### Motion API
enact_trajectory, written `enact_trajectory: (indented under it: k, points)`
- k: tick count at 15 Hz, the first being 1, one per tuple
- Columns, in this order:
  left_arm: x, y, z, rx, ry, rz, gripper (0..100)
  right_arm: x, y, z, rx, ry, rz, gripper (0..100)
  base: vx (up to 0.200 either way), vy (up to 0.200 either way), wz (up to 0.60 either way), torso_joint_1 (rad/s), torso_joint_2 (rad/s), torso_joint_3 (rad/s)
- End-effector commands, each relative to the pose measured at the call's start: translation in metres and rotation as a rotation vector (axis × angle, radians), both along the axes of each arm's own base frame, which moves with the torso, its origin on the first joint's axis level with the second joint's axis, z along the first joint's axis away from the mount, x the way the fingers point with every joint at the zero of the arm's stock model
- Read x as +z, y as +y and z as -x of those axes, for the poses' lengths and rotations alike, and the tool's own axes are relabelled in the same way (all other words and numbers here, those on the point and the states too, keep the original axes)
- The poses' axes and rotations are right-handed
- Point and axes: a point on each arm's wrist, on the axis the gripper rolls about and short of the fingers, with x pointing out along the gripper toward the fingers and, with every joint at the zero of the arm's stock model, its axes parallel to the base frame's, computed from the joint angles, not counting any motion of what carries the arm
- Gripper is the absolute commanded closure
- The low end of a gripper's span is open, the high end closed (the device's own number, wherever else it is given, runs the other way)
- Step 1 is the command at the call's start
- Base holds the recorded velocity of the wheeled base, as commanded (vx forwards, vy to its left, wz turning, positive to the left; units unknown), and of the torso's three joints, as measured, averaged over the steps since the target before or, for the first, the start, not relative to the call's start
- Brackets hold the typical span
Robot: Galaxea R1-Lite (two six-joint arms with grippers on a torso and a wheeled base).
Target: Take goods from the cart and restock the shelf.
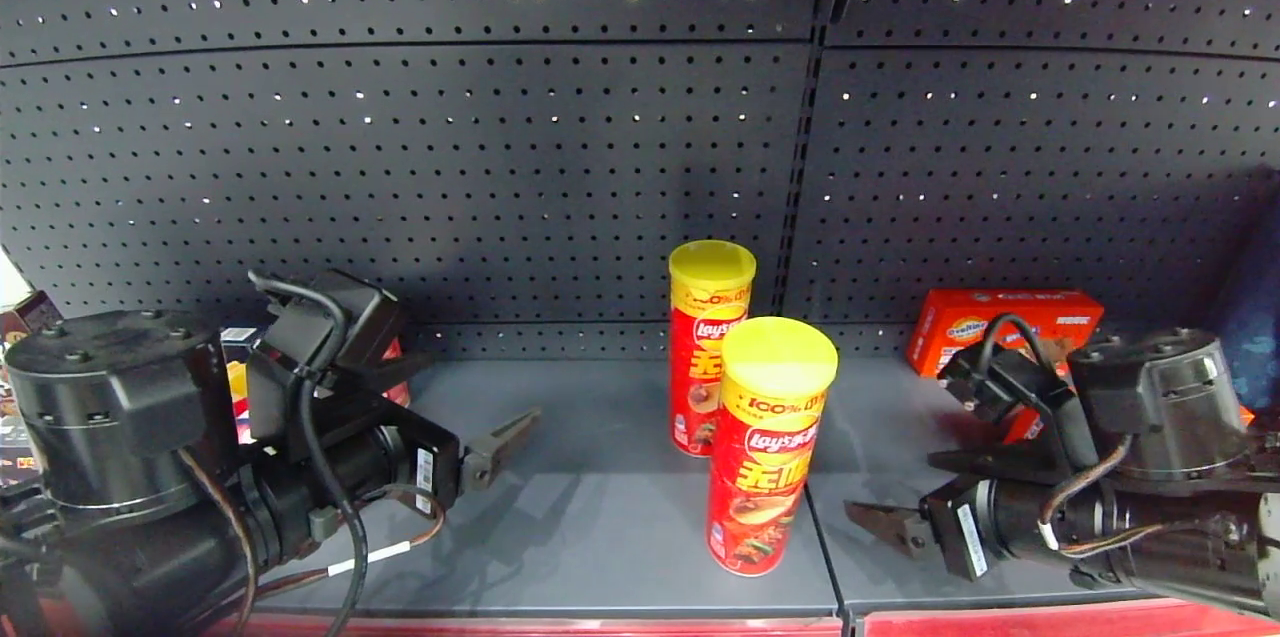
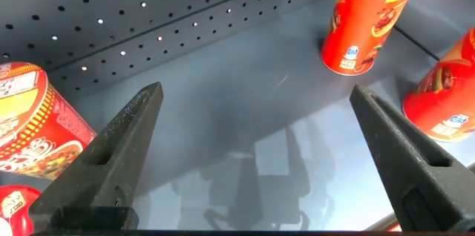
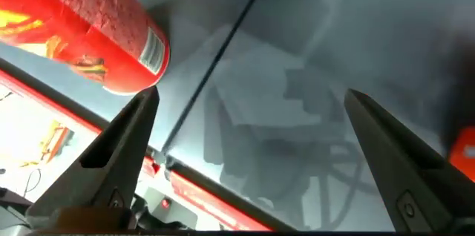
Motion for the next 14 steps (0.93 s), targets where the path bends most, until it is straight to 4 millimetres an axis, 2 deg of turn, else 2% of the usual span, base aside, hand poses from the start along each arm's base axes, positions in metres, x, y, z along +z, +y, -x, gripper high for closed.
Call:
enact_trajectory:
  k: [1,8,14]
  points:
    - [-0.002,-0.001,-0.001,0.0,0.005,-0.003,0,-0.003,0.011,-0.008,0.017,0.012,0.009,0,0.0,0.0,0.0,0.0,0.0,0.0]
    - [-0.003,0.002,-0.003,0.014,0.012,-0.004,0,-0.008,0.03,-0.02,0.059,0.013,0.005,0,0.0,0.0,0.0,0.0,0.0,0.0]
    - [-0.003,0.003,-0.004,0.016,0.012,-0.004,0,-0.01,0.035,-0.021,0.066,0.016,0.011,0,0.0,0.0,0.0,0.0,0.0,0.0]
